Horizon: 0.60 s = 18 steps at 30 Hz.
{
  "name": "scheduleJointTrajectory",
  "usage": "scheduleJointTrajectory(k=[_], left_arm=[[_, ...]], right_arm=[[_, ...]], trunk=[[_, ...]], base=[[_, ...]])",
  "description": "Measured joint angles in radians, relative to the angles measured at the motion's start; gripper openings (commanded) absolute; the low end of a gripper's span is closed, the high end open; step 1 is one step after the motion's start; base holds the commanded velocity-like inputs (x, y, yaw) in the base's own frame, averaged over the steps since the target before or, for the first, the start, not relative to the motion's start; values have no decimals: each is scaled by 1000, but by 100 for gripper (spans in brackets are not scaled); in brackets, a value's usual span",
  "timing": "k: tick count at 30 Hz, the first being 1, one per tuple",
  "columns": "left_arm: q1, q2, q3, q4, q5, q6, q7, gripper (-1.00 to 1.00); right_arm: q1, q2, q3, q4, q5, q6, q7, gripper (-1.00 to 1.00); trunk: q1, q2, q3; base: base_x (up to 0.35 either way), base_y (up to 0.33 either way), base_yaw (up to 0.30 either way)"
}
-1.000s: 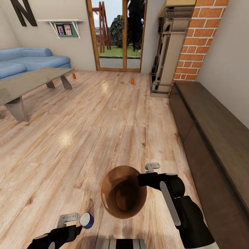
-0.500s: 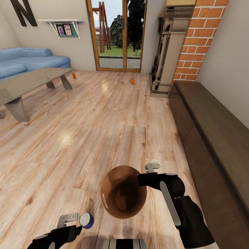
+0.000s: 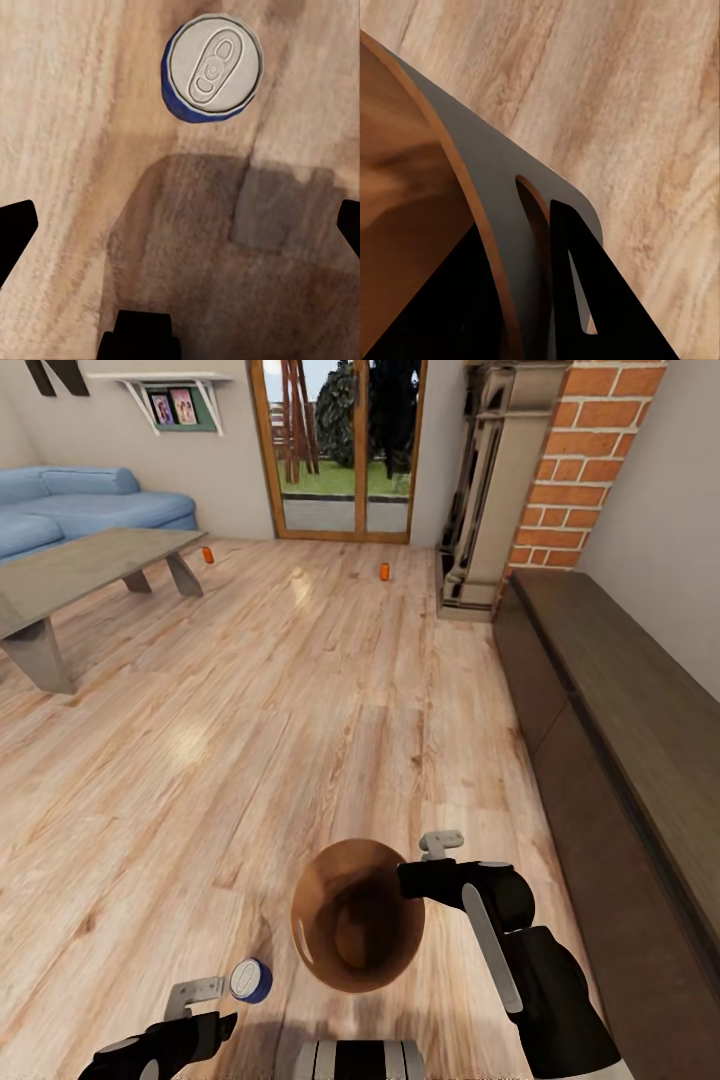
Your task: Put the three can of soda from the living room inside the tash can in the kitchen.
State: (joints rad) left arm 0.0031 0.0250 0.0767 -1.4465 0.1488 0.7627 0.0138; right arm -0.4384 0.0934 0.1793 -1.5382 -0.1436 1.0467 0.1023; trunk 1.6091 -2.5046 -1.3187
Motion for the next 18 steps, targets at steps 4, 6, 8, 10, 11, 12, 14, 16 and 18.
scheduleJointTrajectory(k=[4,6,8,10,11,12,14,16,18], left_arm=[[0,1,0,0,0,0,0,100],[0,1,0,0,0,0,0,100],[0,1,0,0,0,0,0,100],[0,1,0,0,0,0,0,100],[0,1,0,0,0,0,0,100],[0,1,0,0,0,0,0,100],[0,1,0,0,0,0,0,100],[0,1,0,0,0,0,-1,100],[0,1,0,-1,0,0,-1,100]], right_arm=[[0,0,0,-1,0,0,0,-100],[0,0,0,-1,0,0,0,-100],[0,0,0,-2,2,0,0,-100],[0,0,-1,-2,1,0,0,-100],[0,0,-1,-2,0,0,0,-100],[0,0,-1,-2,-1,0,0,-100],[0,0,-1,-2,-1,0,0,-100],[0,0,-1,-2,0,0,0,-100],[0,0,-1,-2,1,0,0,-100]], trunk=[[2,-1,-15],[3,-1,-23],[3,-2,-27],[3,-2,-27],[3,-2,-27],[3,-2,-27],[3,-2,-27],[3,-2,-27],[3,-2,-27]], base=[[0,0,0],[0,0,0],[0,0,0],[0,0,0],[0,0,0],[0,0,0],[0,0,0],[0,0,0],[0,0,0]])
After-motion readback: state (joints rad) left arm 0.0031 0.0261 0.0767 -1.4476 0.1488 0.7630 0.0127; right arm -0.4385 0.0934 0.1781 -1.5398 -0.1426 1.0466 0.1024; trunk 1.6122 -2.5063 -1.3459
